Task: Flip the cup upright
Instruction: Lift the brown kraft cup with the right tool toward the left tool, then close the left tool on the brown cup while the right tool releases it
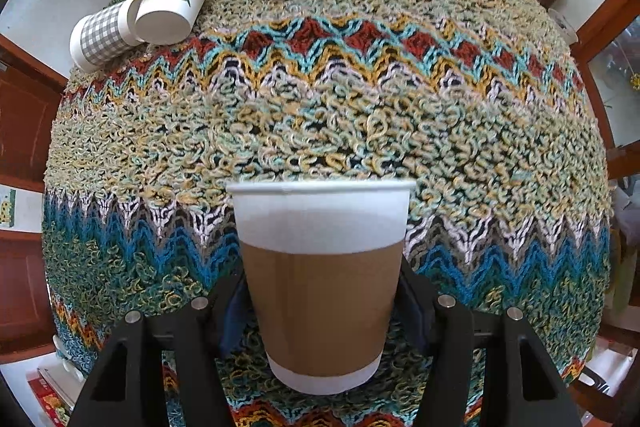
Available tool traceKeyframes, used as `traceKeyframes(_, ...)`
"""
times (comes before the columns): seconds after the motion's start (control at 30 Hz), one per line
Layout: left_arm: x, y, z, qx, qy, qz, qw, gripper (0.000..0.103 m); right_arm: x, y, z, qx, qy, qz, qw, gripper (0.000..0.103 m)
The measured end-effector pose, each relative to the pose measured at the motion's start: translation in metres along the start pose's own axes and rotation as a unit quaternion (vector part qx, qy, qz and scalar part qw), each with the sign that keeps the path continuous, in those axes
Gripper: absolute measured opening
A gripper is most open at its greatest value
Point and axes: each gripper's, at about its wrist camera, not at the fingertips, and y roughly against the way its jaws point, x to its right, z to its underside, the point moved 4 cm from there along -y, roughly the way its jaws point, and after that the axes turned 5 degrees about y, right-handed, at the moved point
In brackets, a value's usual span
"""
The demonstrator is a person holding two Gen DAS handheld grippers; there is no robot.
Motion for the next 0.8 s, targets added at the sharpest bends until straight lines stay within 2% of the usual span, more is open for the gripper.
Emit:
traceKeyframes(0.23,-0.002,0.001,0.0,-0.009,-0.003,0.005,0.9999,0.102,-0.019,-0.011,0.017,0.015,0.005,0.004,1.0,0.072)
traceKeyframes(0.33,-0.003,-0.001,0.0,-0.025,-0.001,0.018,0.9995,0.102,-0.024,-0.006,0.022,0.028,0.006,0.006,1.0,0.073)
traceKeyframes(0.53,0.0,0.006,-0.003,-0.022,-0.009,0.019,0.9995,0.102,-0.034,0.001,0.037,0.032,0.008,0.005,0.999,0.073)
traceKeyframes(0.8,0.014,0.018,-0.012,-0.023,-0.037,0.032,0.9985,0.102,-0.038,0.027,0.08,0.039,0.0,0.002,0.999,0.073)
